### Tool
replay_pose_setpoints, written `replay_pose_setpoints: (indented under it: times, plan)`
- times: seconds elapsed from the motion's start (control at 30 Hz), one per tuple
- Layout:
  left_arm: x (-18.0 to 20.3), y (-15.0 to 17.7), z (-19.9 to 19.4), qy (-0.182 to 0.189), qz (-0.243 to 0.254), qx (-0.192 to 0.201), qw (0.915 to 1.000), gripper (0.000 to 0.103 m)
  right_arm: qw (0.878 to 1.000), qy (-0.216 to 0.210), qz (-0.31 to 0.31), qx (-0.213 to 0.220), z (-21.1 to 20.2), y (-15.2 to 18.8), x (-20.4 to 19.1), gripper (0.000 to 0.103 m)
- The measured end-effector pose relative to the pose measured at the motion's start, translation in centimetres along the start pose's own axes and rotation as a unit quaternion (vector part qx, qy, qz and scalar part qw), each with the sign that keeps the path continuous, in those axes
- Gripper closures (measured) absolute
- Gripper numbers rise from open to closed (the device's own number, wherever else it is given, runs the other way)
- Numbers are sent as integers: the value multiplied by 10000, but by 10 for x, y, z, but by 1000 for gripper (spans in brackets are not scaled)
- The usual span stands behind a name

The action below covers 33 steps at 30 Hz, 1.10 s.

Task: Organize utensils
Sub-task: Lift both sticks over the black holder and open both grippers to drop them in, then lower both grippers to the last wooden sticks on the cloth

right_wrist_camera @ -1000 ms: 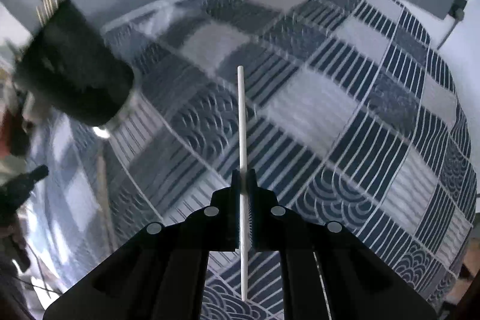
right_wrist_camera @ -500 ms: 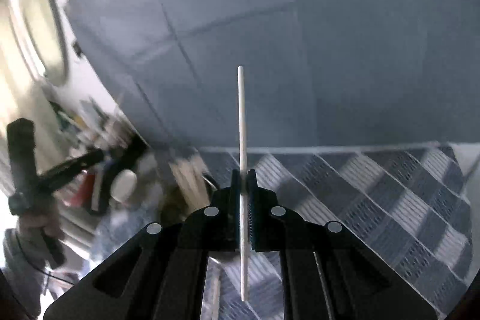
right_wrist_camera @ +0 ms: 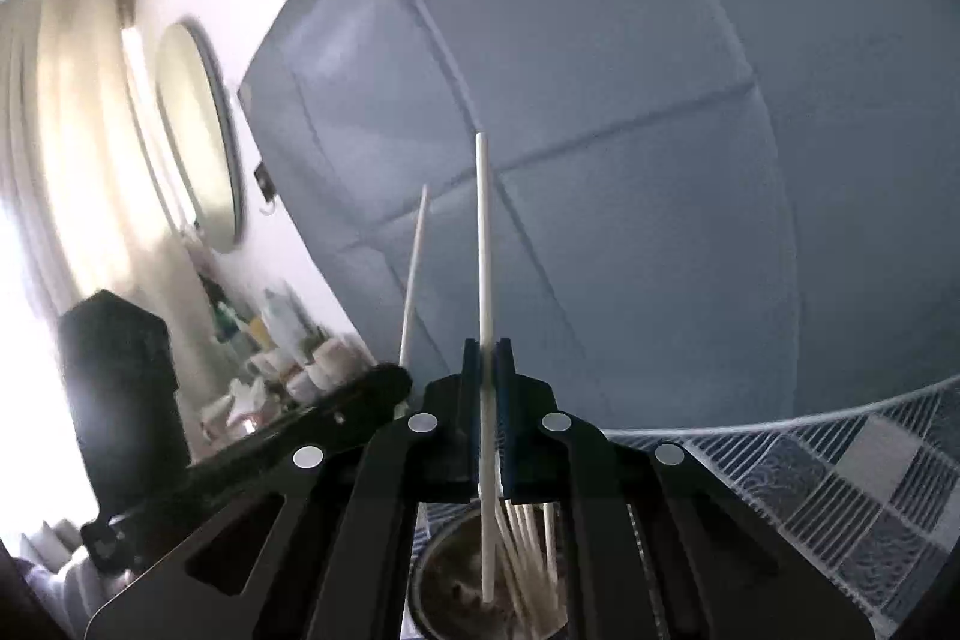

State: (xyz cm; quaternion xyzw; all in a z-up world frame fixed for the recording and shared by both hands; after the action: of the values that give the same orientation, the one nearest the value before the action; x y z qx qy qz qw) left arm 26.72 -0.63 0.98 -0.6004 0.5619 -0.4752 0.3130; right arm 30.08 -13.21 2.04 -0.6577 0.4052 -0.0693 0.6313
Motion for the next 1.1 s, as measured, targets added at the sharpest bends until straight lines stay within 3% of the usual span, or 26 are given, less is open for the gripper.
replay_pose_setpoints:
  times: [0.2, 0.47, 0.6, 0.67, 0.7, 0.77, 0.83, 0.87, 0.9, 0.93, 1.1]
  plan:
    - [3, 45, 16, 156, 154, -108, 9997, 98, 9998, 104, 13, -153, 4, 48, 18, 98]
    - [-1, 57, 6, 254, 76, -65, 9996, 98, 9995, 204, -44, -219, -12, 64, 24, 97]
    - [-8, 56, -1, 220, 128, 14, 9997, 72, 9995, 313, -75, -41, -26, 61, 24, 93]
    - [-12, 53, -7, 139, 99, 48, 9998, 52, 9989, 464, -67, 22, -34, 57, 25, 75]
    - [-15, 50, -11, 92, 67, 74, 9999, 48, 9983, 577, -37, 45, -40, 54, 26, 56]
    - [-20, 44, -19, -38, 41, 64, 10000, 29, 9970, 761, -98, 94, -50, 46, 25, 54]
    - [-26, 39, -26, -104, -6, 22, 9999, 20, 9950, 997, -88, 79, -60, 37, 26, 36]
    - [-30, 38, -29, -136, -39, -38, 9999, 15, 9941, 1074, -77, 109, -64, 34, 26, 33]
    - [-35, 38, -30, -235, -90, -180, 9995, 5, 9930, 1169, -72, 144, -70, 30, 26, 25]
    - [-38, 40, -31, -287, -101, -264, 9992, 6, 9917, 1272, -52, 146, -74, 27, 27, 15]
    - [-51, 59, -32, -647, 138, -824, 9944, 6, 9895, 1433, 136, -88, -84, 31, 27, 15]
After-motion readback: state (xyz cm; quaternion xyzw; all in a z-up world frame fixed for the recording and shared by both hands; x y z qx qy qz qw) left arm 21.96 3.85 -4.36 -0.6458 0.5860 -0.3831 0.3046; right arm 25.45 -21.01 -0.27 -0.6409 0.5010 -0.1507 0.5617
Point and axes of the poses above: each gripper's, at about its wrist camera, not at the fingertips, and z roughly the way its jaws point, x to its right, y to its underside, the point moved 5 cm from there along z, roughly the way its jaws point, and after that the axes turned 6 degrees about -y, right-handed, at the moved point
